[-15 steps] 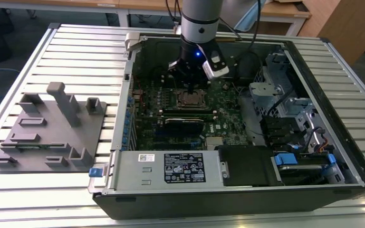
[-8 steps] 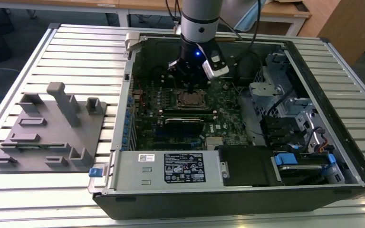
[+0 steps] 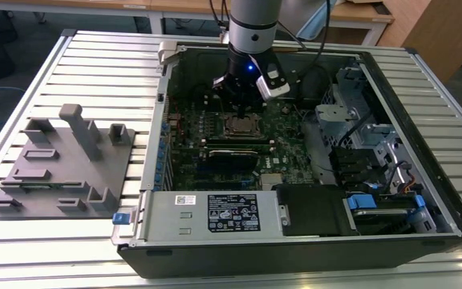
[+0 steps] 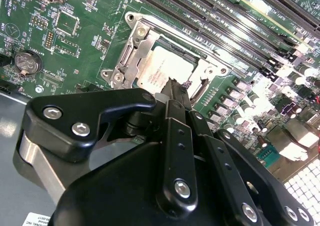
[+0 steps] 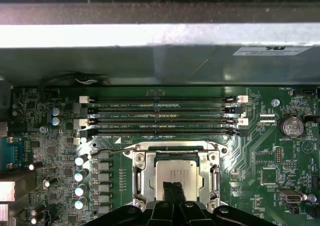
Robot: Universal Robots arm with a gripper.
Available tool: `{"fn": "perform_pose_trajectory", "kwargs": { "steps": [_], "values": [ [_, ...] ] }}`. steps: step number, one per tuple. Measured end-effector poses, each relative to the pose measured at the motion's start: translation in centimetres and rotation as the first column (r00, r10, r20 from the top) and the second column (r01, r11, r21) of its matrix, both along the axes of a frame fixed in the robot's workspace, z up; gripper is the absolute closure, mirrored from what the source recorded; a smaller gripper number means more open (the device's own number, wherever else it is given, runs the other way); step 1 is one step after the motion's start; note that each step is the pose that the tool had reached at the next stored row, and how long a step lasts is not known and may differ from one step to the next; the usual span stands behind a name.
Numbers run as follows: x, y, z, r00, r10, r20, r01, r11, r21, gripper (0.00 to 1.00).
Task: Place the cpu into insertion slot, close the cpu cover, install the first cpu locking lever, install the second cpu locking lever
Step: 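Install the first cpu locking lever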
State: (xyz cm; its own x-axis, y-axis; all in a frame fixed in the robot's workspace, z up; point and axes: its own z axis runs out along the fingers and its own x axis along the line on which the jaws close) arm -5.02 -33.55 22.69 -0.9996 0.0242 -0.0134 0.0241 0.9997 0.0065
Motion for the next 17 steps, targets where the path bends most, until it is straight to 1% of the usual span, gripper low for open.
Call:
{"fn": "perform_pose_trajectory", "kwargs": {
  "steps": [5, 14, 17],
  "values": [
    [-0.19, 0.00, 0.00, 1.0000, 0.000, -0.0001, 0.000, 1.0000, 0.0000, 0.90],
    [-0.96, -0.01, -0.01, 1.0000, 0.000, -0.0001, 0.000, 1.0000, -0.0001, 0.90],
    [-0.98, -0.01, 0.00, 1.0000, 0.000, -0.0001, 0.000, 1.0000, -0.0001, 0.90]
  ]
}}
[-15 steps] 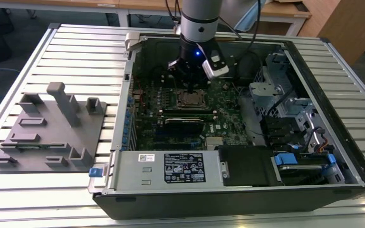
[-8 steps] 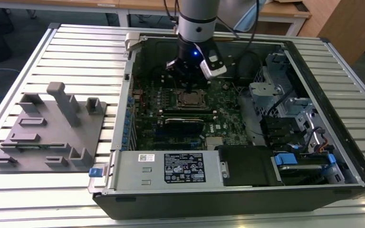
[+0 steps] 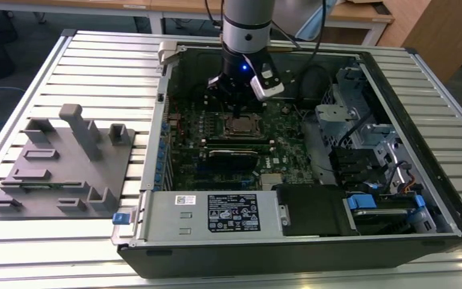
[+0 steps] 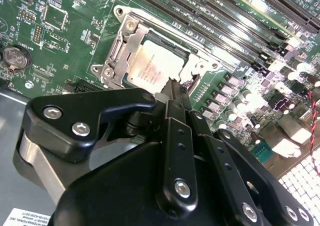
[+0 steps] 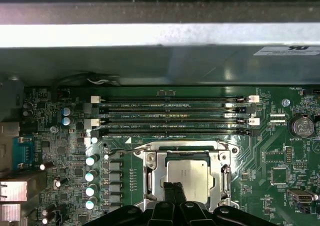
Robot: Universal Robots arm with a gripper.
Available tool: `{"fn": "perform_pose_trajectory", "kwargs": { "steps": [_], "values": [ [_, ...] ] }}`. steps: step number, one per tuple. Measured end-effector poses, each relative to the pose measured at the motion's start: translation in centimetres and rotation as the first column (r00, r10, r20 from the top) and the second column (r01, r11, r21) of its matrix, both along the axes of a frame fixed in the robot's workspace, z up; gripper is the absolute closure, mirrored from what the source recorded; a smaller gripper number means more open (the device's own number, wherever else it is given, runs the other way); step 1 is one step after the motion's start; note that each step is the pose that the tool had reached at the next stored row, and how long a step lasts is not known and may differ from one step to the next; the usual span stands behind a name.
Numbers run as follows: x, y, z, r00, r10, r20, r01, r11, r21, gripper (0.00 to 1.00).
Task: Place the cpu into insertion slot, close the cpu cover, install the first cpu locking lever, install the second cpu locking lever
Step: 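Install the first cpu locking lever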
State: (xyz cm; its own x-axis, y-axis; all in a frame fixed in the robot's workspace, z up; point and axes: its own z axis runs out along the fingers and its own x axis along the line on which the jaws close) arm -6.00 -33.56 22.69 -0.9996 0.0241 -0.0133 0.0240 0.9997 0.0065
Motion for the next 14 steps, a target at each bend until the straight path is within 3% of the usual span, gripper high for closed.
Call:
{"fn": "perform_pose_trajectory", "kwargs": {
  "steps": [14],
  "values": [
    [0.00, 0.00, 1.23, 1.0000, 0.000, 0.0001, 0.000, 1.0000, 0.0001, 0.90]
  ]
}}
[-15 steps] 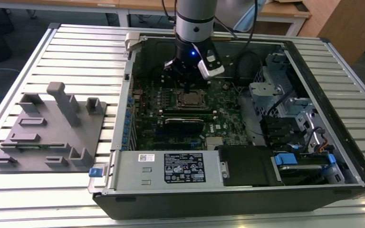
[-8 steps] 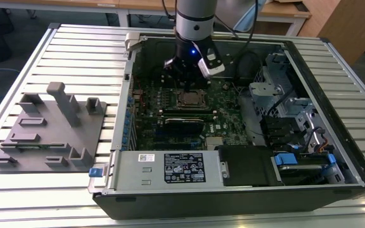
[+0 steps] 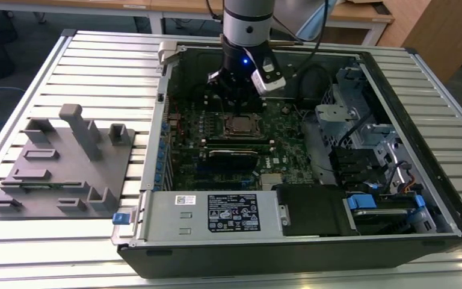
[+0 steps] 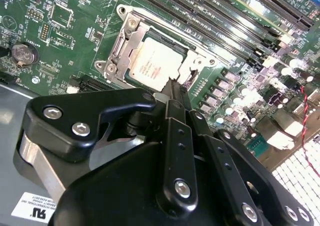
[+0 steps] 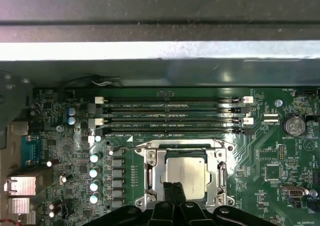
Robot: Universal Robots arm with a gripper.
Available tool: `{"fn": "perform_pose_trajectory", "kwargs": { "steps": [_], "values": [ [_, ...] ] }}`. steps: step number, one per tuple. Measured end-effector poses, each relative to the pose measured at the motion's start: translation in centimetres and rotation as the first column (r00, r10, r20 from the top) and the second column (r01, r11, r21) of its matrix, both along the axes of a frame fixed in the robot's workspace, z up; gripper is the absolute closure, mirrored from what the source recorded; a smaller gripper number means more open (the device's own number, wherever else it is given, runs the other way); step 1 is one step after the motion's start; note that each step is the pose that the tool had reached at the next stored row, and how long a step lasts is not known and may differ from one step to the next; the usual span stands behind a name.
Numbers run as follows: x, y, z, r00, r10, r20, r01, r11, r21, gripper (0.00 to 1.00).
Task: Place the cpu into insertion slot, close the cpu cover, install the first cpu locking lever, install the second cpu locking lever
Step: 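Install the first cpu locking lever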
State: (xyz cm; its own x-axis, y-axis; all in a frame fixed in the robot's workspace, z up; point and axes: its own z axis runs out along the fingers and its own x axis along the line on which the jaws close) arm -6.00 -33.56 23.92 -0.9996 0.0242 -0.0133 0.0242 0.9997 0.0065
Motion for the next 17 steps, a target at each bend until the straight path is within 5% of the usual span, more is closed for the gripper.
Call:
{"fn": "perform_pose_trajectory", "kwargs": {
  "steps": [8, 17],
  "values": [
    [-0.13, 0.00, 0.02, 1.0000, 0.000, -0.0001, 0.000, 1.0000, -0.0001, 0.90],
    [-2.07, 0.00, -0.03, 1.0000, 0.000, 0.0000, 0.000, 1.0000, 0.0000, 0.90]
  ]
}}
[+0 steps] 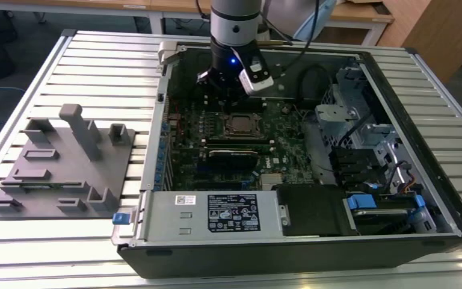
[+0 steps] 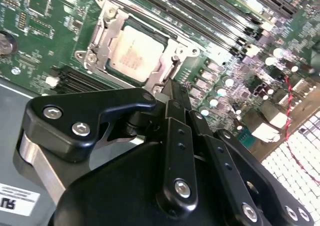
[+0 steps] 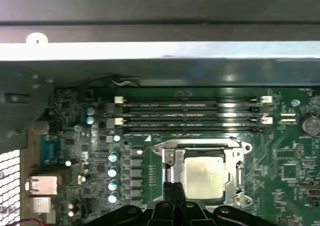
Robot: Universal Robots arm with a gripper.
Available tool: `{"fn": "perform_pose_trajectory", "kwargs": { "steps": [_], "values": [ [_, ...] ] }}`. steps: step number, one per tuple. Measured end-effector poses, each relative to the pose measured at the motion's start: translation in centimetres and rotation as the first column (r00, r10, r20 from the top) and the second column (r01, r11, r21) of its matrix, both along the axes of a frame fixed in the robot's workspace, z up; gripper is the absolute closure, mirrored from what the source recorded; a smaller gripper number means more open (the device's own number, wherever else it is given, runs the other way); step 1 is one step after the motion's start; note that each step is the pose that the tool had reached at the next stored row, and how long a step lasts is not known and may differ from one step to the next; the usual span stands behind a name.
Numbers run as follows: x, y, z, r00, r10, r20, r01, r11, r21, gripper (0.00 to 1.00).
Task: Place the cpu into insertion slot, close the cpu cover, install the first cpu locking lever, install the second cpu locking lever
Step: 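Install the first cpu locking lever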
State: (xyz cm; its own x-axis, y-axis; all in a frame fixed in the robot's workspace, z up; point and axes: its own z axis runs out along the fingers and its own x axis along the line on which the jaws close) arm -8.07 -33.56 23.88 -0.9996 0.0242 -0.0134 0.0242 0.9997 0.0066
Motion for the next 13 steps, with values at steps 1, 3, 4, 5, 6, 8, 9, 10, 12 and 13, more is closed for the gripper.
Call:
{"fn": "perform_pose_trajectory", "kwargs": {
  "steps": [1, 3, 4, 5, 6, 8, 9, 10, 12, 13],
  "values": [
    [-0.09, 0.00, -0.01, 1.0000, 0.000, 0.0001, 0.000, 1.0000, 0.0001, 0.90],
    [-0.13, 0.01, 0.00, 1.0000, 0.000, 0.0000, 0.000, 1.0000, 0.0000, 0.90],
    [-0.13, 0.00, 0.00, 1.0000, 0.000, -0.0001, 0.000, 1.0000, -0.0001, 0.90],
    [-0.14, 0.00, 0.00, 1.0000, 0.000, -0.0001, 0.000, 1.0000, -0.0001, 0.90],
    [-0.14, -0.01, 0.02, 1.0000, 0.000, -0.0001, 0.000, 1.0000, -0.0002, 0.90],
    [-0.15, -0.01, 0.17, 1.0000, 0.000, -0.0002, 0.000, 1.0000, -0.0002, 0.90],
    [-0.14, 0.00, 0.26, 1.0000, 0.000, 0.0000, 0.000, 1.0000, 0.0000, 0.90],
    [-0.14, 0.00, 0.38, 1.0000, 0.000, -0.0001, 0.000, 1.0000, -0.0001, 0.90],
    [-0.14, 0.00, 0.62, 1.0000, 0.000, 0.0000, 0.000, 1.0000, 0.0000, 0.90],
    [-0.14, 0.00, 0.71, 1.0000, 0.000, 0.0000, 0.000, 1.0000, 0.0000, 0.90]
  ]
}}
